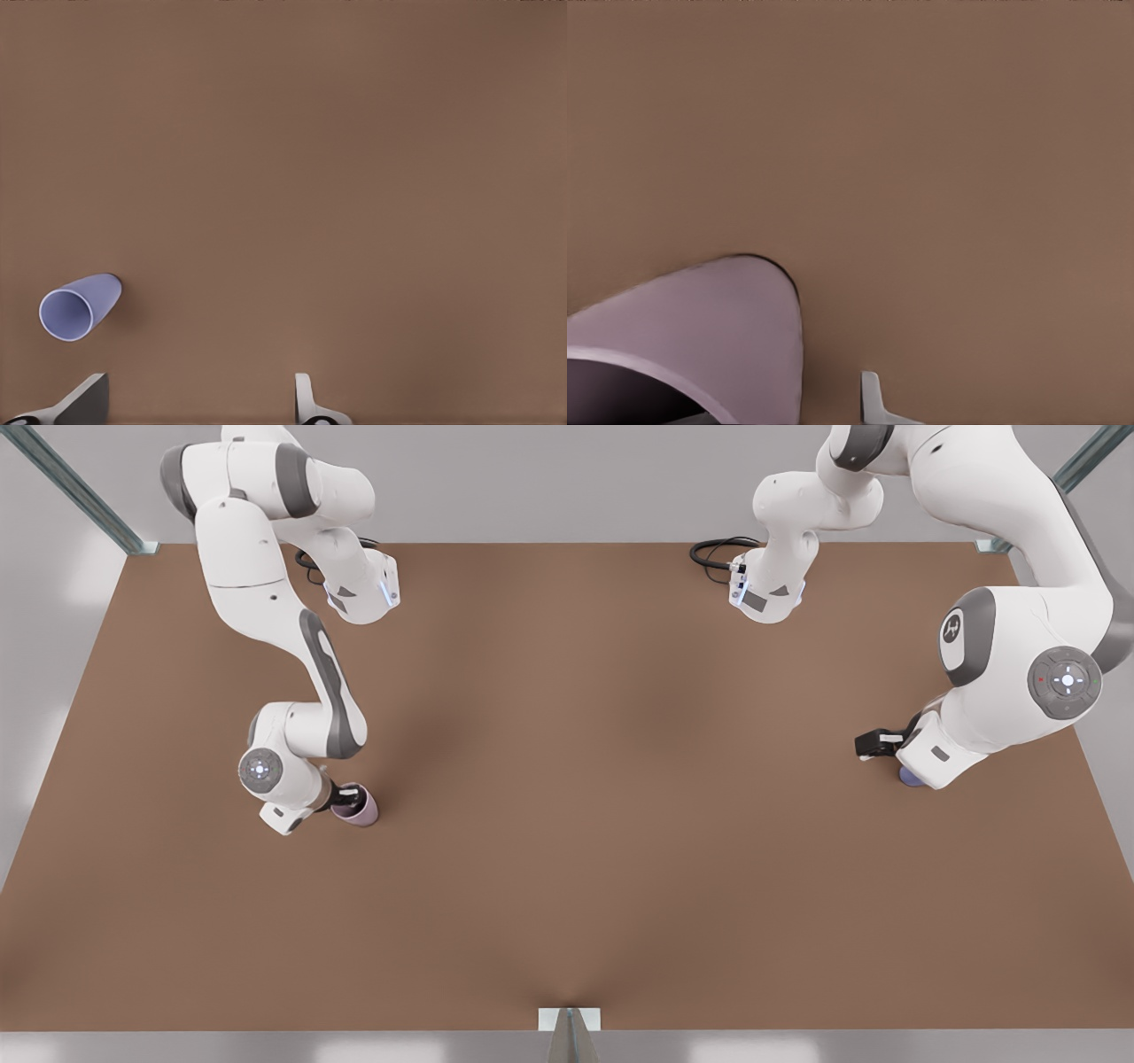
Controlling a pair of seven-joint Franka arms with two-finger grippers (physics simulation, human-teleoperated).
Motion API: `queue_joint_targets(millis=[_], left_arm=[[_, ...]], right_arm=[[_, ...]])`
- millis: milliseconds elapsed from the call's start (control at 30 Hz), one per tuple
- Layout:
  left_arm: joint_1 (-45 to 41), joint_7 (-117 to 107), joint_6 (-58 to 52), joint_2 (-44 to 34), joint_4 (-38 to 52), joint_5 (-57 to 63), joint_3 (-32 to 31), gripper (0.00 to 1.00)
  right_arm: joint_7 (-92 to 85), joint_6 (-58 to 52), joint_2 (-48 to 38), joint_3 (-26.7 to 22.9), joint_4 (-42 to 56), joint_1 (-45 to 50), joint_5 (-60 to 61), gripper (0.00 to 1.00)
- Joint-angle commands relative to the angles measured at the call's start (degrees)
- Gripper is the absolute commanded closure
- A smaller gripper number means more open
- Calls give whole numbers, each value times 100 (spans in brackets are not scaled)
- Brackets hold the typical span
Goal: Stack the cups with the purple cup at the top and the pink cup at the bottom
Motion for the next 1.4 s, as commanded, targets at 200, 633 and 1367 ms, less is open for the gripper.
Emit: queue_joint_targets(millis=[200,633,1367], left_arm=[[0,0,-5,-9,0,1,0,0],[0,53,-14,-27,0,1,62,0],[694,2856,2368,-123,-2284,-659,1977,0]], right_arm=[[26,0,-18,9,44,0,0,75],[237,-35,-220,228,114,9,9,79],[7330,-1432,3313,773,6469,3524,457,79]])
